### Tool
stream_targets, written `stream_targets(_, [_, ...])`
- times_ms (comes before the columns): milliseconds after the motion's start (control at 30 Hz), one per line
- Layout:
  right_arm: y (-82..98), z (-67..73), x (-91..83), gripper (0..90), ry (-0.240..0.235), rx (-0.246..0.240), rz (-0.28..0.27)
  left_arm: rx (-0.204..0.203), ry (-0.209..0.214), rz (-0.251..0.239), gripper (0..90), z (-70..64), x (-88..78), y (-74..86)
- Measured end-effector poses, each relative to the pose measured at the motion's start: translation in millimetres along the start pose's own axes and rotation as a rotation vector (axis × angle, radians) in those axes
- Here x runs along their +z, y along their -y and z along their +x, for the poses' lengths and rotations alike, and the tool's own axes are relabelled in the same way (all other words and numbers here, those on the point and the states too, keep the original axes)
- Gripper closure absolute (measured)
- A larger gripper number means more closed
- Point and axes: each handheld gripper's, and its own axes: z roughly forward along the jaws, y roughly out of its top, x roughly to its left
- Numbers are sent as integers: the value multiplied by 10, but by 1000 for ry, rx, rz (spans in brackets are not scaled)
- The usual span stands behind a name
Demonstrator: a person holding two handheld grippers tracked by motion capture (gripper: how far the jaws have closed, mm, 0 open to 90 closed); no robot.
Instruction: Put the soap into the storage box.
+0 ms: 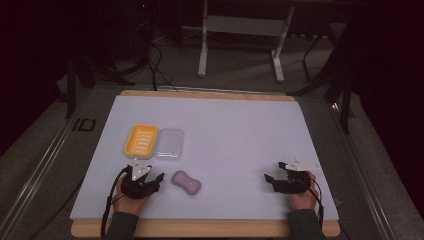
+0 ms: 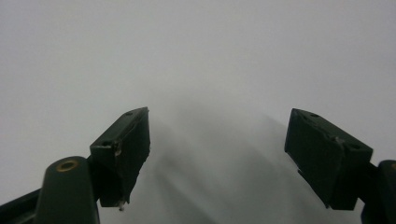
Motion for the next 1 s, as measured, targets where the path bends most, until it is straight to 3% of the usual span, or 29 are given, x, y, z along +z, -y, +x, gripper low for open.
stream_targets(167, [15, -34, -31, 213, -27, 28, -31, 13, 21, -9, 462, -1, -9, 4])
stream_targets(233, [12, -25, -24, 213, -29, 14, -25, 9, 41, -2, 467, 11, -2, 2])
stream_targets(533, [16, -7, -36, 213, -18, 6, -36, 20, 59, 3, 505, 2, -4, -5])
stream_targets(833, [14, -10, -31, 209, -22, 6, -32, 39, 123, 41, 521, 21, -111, -62])
stream_targets(1000, [9, -5, -21, 209, -27, -1, -22, 51, 134, 50, 551, 20, -180, -106])
